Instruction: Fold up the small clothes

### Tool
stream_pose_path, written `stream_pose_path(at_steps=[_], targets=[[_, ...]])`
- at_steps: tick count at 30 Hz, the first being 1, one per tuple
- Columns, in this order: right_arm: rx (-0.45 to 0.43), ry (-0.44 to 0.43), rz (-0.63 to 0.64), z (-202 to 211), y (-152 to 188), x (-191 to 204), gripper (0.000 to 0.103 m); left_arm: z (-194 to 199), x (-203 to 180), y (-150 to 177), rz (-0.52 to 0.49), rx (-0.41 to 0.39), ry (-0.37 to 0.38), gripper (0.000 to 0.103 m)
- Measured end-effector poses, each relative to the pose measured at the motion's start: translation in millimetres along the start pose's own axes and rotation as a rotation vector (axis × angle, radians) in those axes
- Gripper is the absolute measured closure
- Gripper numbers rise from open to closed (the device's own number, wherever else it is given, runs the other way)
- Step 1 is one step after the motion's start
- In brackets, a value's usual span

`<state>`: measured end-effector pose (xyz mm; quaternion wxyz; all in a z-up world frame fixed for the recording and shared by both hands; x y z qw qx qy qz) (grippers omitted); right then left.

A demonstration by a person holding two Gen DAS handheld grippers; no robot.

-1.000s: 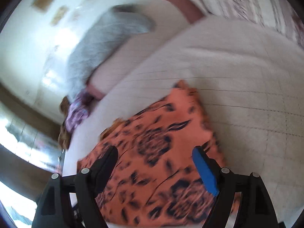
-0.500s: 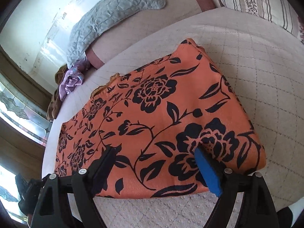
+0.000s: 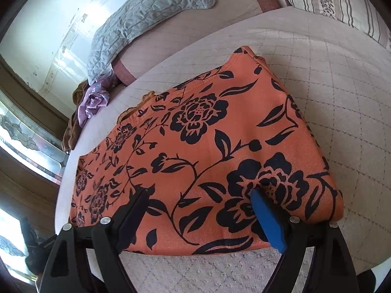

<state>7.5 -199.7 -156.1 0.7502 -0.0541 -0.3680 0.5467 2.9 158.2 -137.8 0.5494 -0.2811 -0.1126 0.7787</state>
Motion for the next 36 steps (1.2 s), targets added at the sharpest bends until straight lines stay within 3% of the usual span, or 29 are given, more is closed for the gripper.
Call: stream_pose_path(at_steps=[2, 4, 8, 10, 11, 12, 14, 17, 20, 22, 28, 31, 36], targets=[[0.002, -0.022, -0.024, 0.5, -1.7, -4.0, 0.015, 12.1, -7.8, -17.2, -0.026, -0.067, -0.005, 0.038], [0.005, -0.034, -0.037, 0.8, -2.7, -5.7, 0.015, 8.8, -20.3, -44.0, -0.093, -0.113, 0.025, 0.037], [0.007, -0.044, -0.033, 1.6, -2.4, -5.7, 0.015, -53.2, -33.5, -102.5, -0.131, -0.032, 0.053, 0.037], [0.006, -0.053, -0.035, 2.3, -2.0, -6.3, 0.015, -91.1, -25.2, -119.8, -0.101, 0.057, -0.004, 0.039], [0.007, -0.057, -0.037, 2.8, -2.1, -6.6, 0.015, -114.7, -14.1, -127.5, -0.064, 0.112, -0.066, 0.050], [0.008, -0.060, -0.040, 2.9, -2.0, -6.9, 0.015, -126.8, -3.4, -132.0, -0.039, 0.135, -0.102, 0.051], [0.013, -0.071, -0.049, 4.1, -2.6, -7.9, 0.015, -117.0, -1.3, -139.9, -0.014, 0.091, -0.106, 0.051], [-0.002, -0.087, -0.099, 14.6, -1.7, -12.0, 0.015, -78.5, -13.5, -132.3, -0.061, -0.011, -0.110, 0.048], [-0.050, -0.104, -0.194, 35.6, 8.7, -20.0, 0.015, -35.3, -30.5, -104.2, -0.130, -0.108, -0.097, 0.030], [-0.070, -0.119, -0.284, 47.9, 23.2, -28.3, 0.015, -20.2, -47.1, -83.7, -0.166, -0.141, -0.080, 0.028], [-0.070, -0.167, -0.491, 41.8, 39.6, -55.0, 0.014, -16.0, -108.1, -22.4, -0.287, -0.076, 0.009, 0.027], [-0.116, -0.224, -0.608, 37.0, 26.6, -67.2, 0.014, -25.2, -132.0, -4.1, -0.328, -0.021, 0.003, 0.027], [-0.144, -0.240, -0.655, 31.1, 13.1, -72.9, 0.014, -22.3, -147.7, 3.4, -0.363, -0.025, -0.043, 0.027]])
Point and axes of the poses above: each gripper's, at about its wrist camera, not at the fingertips, and z roughly against the way its jaws point, x to its left, y to its underside, the point moved 2 cm from there along -z, roughly the way its jaws point, and after that the axes turned 1 degree about x, right-handed, at the moved point
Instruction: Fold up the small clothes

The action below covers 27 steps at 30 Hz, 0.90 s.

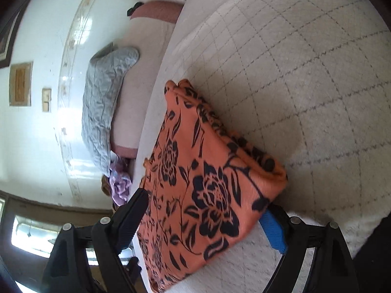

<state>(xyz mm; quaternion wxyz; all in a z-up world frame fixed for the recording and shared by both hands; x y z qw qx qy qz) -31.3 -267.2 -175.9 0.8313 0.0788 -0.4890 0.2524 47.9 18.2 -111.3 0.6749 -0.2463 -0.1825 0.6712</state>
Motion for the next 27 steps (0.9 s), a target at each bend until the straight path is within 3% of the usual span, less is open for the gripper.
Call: stream_pose_path(at_steps=[12, 15, 18, 20, 25, 27], targets=[[0.009, 0.063, 0.101, -6.2, 1.6, 14.6, 0.016, 3.2, -2.1, -6.2, -0.037, -0.010, -0.031, 0.026], [0.010, 0.090, 0.142, -6.8, 2.7, 18.4, 0.023, -1.8, -1.1, -4.8, -0.029, -0.009, -0.005, 0.020], [0.014, 0.113, 0.160, -10.4, 3.3, 18.1, 0.024, -28.0, -1.4, 4.4, -0.033, 0.032, -0.009, 0.018], [0.009, 0.116, 0.159, -11.1, 2.5, 16.9, 0.024, -55.1, -5.6, 14.9, -0.095, 0.134, -0.060, 0.018], [0.005, 0.157, 0.238, -9.1, 4.6, 31.2, 0.030, -17.8, -11.6, 3.4, -0.089, -0.028, -0.012, 0.019], [0.011, 0.177, 0.251, -12.0, 4.3, 29.0, 0.030, -20.5, -17.8, 1.7, -0.113, -0.029, -0.019, 0.018]])
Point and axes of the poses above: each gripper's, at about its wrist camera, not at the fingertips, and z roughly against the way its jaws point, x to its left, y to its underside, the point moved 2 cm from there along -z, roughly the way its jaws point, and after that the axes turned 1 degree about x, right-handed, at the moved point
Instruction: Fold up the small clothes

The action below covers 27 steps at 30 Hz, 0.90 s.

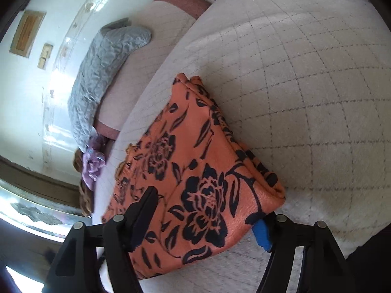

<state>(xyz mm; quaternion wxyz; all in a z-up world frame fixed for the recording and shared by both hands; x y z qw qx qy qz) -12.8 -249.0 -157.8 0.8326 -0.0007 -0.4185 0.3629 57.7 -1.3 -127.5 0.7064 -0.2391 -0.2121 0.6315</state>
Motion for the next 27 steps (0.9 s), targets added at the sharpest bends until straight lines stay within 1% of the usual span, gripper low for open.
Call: stream_pose_path(at_steps=[1, 2, 3, 4, 5, 7, 8, 9, 10, 11, 12, 13, 14, 15, 16, 17, 18, 19, 20, 22, 23, 24, 25, 27], targets=[[0.010, 0.000, -0.013, -3.9, 0.0, -3.7, 0.031, -7.8, -4.6, 1.9, -0.022, 0.028, -0.005, 0.018], [0.008, -0.002, -0.016, -6.0, -0.6, -6.2, 0.033, -23.8, -11.4, 8.0, -0.063, 0.090, -0.015, 0.018], [0.004, 0.004, -0.008, -6.7, -1.4, -6.2, 0.044, -38.1, -16.9, 15.3, -0.099, 0.138, -0.033, 0.017], [0.008, 0.033, 0.014, -8.2, -2.9, -3.9, 0.069, -37.4, -18.6, 17.8, -0.105, 0.084, -0.046, 0.016], [0.020, 0.048, 0.033, -9.9, -4.3, -2.1, 0.080, -35.8, -19.2, 17.5, -0.108, 0.070, -0.051, 0.016], [0.037, 0.059, 0.074, -8.0, -6.8, 4.7, 0.087, -30.2, -17.2, 12.6, -0.090, 0.105, -0.033, 0.017], [0.023, 0.069, 0.111, -3.0, -6.9, 11.9, 0.087, -24.8, -15.3, 8.9, -0.073, 0.105, -0.023, 0.017], [0.003, 0.076, 0.141, 2.8, -6.4, 18.6, 0.088, -14.7, -11.4, 3.5, -0.049, 0.073, -0.009, 0.017], [-0.022, 0.078, 0.162, 9.6, -5.6, 25.2, 0.088, -1.5, -9.8, -0.9, -0.029, 0.018, 0.006, 0.017], [-0.027, 0.073, 0.158, 11.1, -5.3, 25.1, 0.088, 4.6, -10.2, -2.2, -0.026, -0.010, 0.015, 0.017], [-0.030, 0.068, 0.141, 10.5, -5.1, 21.6, 0.084, 5.5, -12.0, -1.6, -0.029, -0.016, 0.020, 0.017], [-0.024, 0.063, 0.108, 6.2, -4.3, 12.7, 0.082, -2.7, -16.6, 2.2, -0.049, 0.015, 0.023, 0.017], [0.016, 0.056, 0.042, -4.9, -1.8, -3.2, 0.079, -16.6, -20.6, 7.9, -0.085, 0.073, 0.021, 0.017], [0.043, 0.037, 0.004, -10.4, -0.6, -11.1, 0.074, -32.7, -24.2, 15.7, -0.122, 0.138, 0.010, 0.016], [0.039, -0.015, -0.031, -12.0, 0.4, -17.9, 0.071, -35.0, -23.8, 19.9, -0.126, 0.098, 0.007, 0.014], [0.034, -0.040, -0.043, -10.4, -0.5, -20.0, 0.070, -32.1, -23.3, 20.1, -0.120, 0.081, 0.008, 0.014], [0.038, -0.046, -0.047, -9.9, -1.1, -20.4, 0.065, -31.8, -23.9, 19.9, -0.113, 0.099, 0.012, 0.014], [0.042, -0.053, -0.051, -9.6, -2.6, -19.2, 0.063, -30.6, -23.0, 17.6, -0.103, 0.110, 0.022, 0.014], [0.043, -0.043, -0.029, -9.6, -4.5, -14.7, 0.063, -30.0, -21.4, 14.7, -0.098, 0.118, 0.037, 0.014], [0.047, 0.010, 0.053, -11.0, -8.4, 0.6, 0.085, -19.2, -10.9, 9.7, -0.064, 0.110, 0.069, 0.015], [0.039, 0.029, 0.105, -9.0, -10.3, 16.9, 0.085, -9.0, 1.9, 8.8, -0.029, 0.082, 0.082, 0.015], [0.014, 0.045, 0.179, -2.7, -11.2, 40.9, 0.086, 2.2, 15.4, 8.8, 0.008, 0.047, 0.099, 0.015], [-0.007, 0.053, 0.230, 2.5, -11.5, 60.4, 0.087, 18.5, 33.4, 8.0, 0.060, 0.000, 0.114, 0.015], [-0.077, 0.057, 0.425, 18.4, -0.5, 129.4, 0.087, 39.3, 64.7, 9.0, 0.131, -0.054, 0.104, 0.015]])
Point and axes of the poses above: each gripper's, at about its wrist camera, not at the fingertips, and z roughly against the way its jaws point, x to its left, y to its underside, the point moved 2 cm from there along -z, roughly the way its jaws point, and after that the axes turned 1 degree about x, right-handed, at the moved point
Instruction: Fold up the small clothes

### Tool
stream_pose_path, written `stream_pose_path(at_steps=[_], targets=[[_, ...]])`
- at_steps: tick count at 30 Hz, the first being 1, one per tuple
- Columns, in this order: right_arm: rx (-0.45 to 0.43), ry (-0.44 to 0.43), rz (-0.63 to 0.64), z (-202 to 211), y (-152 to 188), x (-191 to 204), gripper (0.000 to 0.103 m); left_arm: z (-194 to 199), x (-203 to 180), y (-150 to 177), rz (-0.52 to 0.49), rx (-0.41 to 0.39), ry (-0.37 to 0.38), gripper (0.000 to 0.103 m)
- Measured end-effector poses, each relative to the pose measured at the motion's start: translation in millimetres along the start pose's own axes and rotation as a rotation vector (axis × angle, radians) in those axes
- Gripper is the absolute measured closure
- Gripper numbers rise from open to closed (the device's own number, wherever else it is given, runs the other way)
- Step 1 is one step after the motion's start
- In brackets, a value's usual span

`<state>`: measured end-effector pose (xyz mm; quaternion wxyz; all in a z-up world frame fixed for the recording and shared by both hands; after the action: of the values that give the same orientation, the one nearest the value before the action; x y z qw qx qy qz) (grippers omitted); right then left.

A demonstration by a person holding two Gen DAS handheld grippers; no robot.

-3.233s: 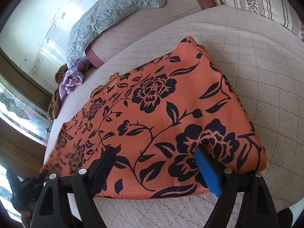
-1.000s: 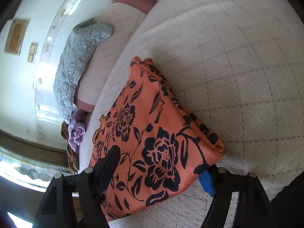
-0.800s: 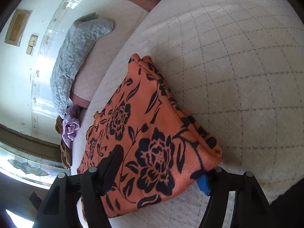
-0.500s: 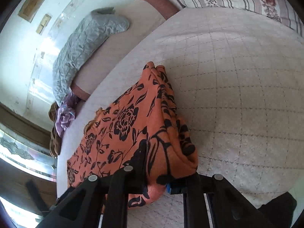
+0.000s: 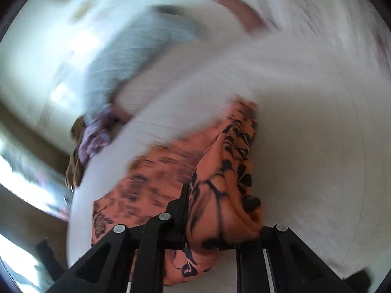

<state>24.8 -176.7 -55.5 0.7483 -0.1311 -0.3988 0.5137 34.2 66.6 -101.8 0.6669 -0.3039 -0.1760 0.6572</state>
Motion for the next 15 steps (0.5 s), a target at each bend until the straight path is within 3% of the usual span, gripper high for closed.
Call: stream_pose_path(at_steps=[3, 6, 8, 10, 12, 15], targets=[[-0.043, -0.051, 0.252, 11.5, 8.3, 92.2, 0.087, 26.2, 52.3, -0.9, 0.125, -0.051, -0.039, 0.015], [0.062, -0.090, 0.426, -20.9, 53.9, 150.3, 0.087, 32.6, 96.4, 2.1, 0.267, -0.032, 0.008, 0.016], [0.189, -0.067, 0.490, -67.0, 95.3, 161.3, 0.087, 28.1, 114.1, -1.2, 0.347, 0.001, 0.089, 0.016], [0.323, -0.044, 0.476, -109.6, 128.7, 153.3, 0.087, 22.1, 119.5, -5.8, 0.390, 0.036, 0.163, 0.016], [0.271, -0.029, 0.517, -101.3, 130.7, 159.3, 0.087, 13.5, 116.1, -15.4, 0.386, 0.044, 0.234, 0.016], [0.269, -0.046, 0.512, -94.5, 123.7, 158.1, 0.088, -8.6, 92.3, -41.4, 0.379, 0.081, 0.342, 0.016]])
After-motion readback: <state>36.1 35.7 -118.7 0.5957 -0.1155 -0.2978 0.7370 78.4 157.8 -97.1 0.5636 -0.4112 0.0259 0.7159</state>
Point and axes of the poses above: each gripper's, at about its wrist camera, not at the fingertips, and z roughly against the way its jaws point, x to its left, y to its underside, the point moved 2 cm from there along -z, roughly the way its jaws point, and after that the axes turned 1 degree about x, right-handed, at the moved point
